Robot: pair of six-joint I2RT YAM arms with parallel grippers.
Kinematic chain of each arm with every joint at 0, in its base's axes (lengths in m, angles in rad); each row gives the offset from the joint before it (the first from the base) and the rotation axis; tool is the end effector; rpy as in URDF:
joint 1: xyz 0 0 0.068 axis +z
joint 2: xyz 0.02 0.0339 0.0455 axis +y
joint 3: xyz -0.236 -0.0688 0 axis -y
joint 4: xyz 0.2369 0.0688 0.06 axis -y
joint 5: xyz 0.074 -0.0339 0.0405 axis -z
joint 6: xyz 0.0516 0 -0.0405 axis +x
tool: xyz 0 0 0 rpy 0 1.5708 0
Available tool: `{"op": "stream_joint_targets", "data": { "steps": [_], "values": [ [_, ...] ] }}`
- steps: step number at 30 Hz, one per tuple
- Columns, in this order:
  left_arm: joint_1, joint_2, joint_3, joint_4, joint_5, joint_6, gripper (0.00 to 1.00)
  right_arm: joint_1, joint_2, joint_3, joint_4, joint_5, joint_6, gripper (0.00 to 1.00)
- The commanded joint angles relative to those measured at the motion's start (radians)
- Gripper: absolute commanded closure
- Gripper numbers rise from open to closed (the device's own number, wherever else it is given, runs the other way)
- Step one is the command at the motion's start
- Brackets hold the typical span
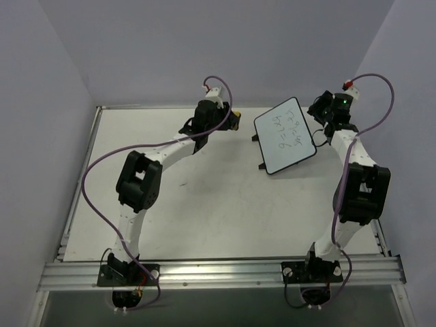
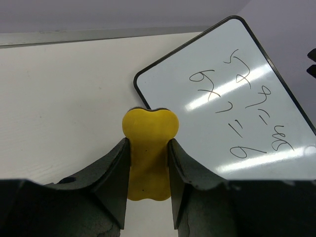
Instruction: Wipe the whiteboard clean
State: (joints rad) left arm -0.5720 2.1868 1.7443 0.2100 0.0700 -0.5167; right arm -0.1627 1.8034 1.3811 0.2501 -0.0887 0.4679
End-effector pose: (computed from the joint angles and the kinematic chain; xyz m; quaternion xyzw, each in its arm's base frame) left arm 0.4338 -0.2836 0.2300 0.0434 0.7830 -0.3445 0.5161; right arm 0.4336 -0.0665 0.2793 0.2100 0.7357 0.1313 0.6304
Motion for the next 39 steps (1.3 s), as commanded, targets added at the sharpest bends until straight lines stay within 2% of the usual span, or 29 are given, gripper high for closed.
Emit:
{"op": "stream_joint_targets", "data": {
  "steps": [1,7,19,34,39],
  "values": [
    [0.012,-0.062,-0.009,0.066,0.034,-0.006,0.98,-0.052,0.04,0.025,0.055,-0.141,0.001,0.5],
    [0.029,-0.062,-0.02,0.075,0.051,-0.013,0.98,-0.078,0.086,-0.001,0.149,-0.281,0.011,0.54],
    [0.038,-0.058,-0.025,0.085,0.062,-0.022,0.98,-0.095,0.112,-0.088,0.342,-0.394,0.084,0.52],
    [0.04,-0.053,-0.026,0.091,0.07,-0.026,0.98,-0.092,0.155,-0.044,0.301,-0.456,0.058,0.53],
    [0.04,-0.053,-0.026,0.088,0.071,-0.026,0.98,-0.084,0.175,-0.034,0.305,-0.48,0.048,0.57]
  ]
}}
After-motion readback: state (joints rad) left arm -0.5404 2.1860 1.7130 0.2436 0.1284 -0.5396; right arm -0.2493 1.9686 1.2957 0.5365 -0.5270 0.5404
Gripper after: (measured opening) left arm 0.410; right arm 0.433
